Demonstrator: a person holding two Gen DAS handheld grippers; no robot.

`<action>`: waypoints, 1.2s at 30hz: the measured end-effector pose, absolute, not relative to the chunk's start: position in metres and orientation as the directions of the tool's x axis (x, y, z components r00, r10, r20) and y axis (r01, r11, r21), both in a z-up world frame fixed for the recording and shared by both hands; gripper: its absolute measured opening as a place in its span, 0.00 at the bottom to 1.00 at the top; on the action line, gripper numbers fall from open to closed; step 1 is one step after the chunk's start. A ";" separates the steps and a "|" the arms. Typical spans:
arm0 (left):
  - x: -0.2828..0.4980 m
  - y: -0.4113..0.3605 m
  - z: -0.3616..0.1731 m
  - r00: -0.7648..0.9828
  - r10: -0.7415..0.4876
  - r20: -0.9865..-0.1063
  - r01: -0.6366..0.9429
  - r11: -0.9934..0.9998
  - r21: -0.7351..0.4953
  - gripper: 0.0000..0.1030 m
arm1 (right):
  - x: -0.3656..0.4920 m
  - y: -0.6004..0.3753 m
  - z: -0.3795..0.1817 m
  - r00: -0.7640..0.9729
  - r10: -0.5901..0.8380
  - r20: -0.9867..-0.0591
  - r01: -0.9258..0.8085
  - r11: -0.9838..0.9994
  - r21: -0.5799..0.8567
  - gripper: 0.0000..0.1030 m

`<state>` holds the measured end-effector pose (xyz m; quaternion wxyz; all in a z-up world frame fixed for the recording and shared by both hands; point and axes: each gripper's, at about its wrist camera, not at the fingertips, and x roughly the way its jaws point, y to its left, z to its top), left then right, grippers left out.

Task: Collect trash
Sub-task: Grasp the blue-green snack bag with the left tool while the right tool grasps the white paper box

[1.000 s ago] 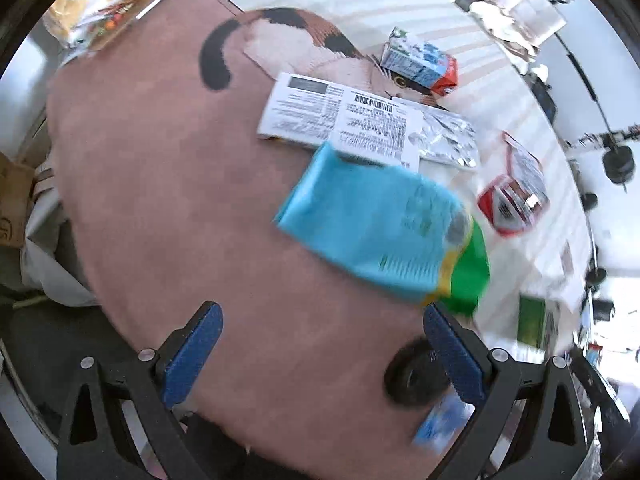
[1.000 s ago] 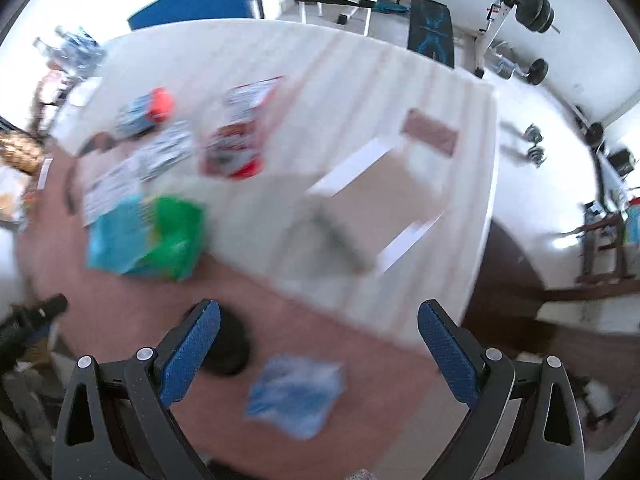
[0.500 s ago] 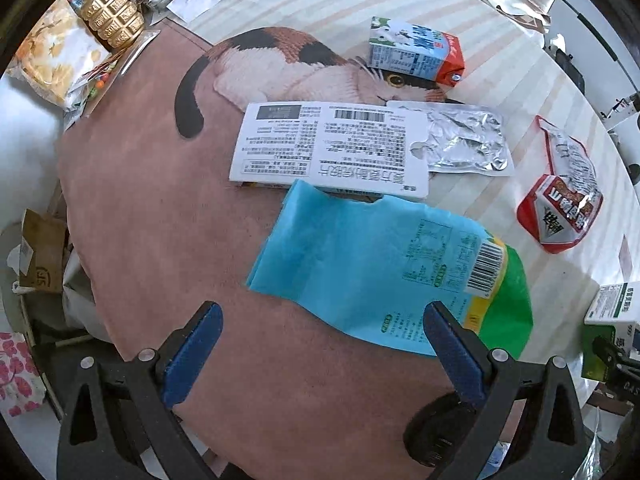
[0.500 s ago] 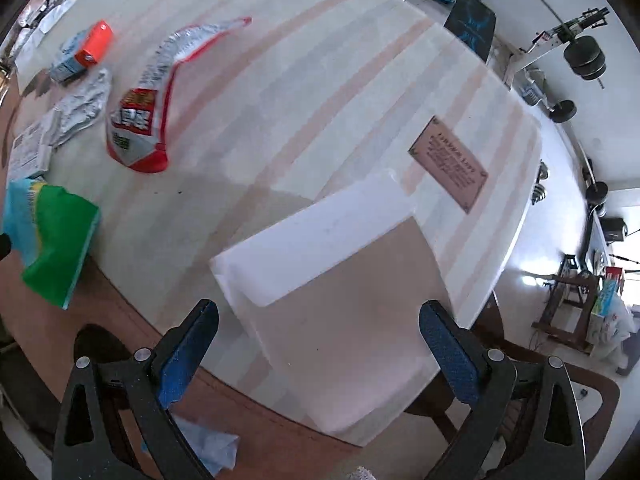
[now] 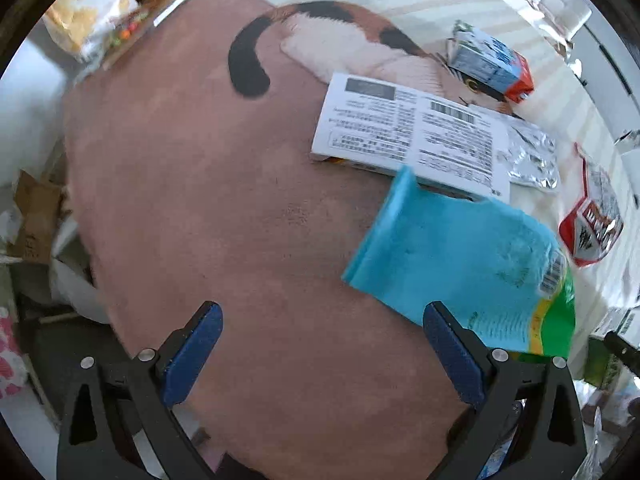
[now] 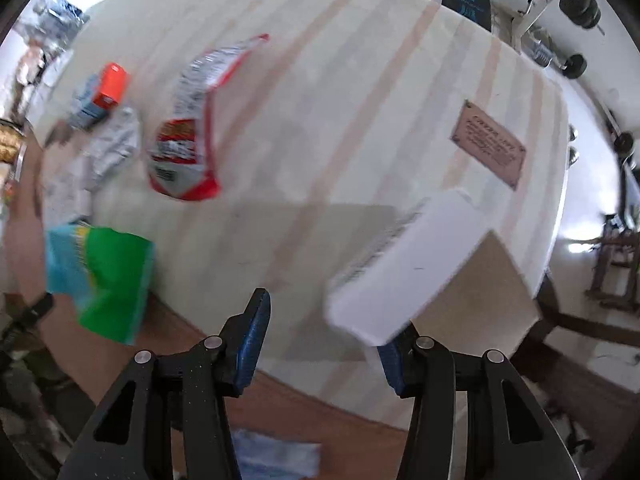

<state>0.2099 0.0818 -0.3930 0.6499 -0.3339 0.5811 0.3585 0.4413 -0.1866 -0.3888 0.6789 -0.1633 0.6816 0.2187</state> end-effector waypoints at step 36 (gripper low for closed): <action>0.274 -0.012 -0.325 0.248 0.281 -0.927 -0.644 0.763 0.060 0.01 | 0.469 -0.218 -0.392 0.068 -0.112 -0.991 -0.682 0.720 -0.128 0.83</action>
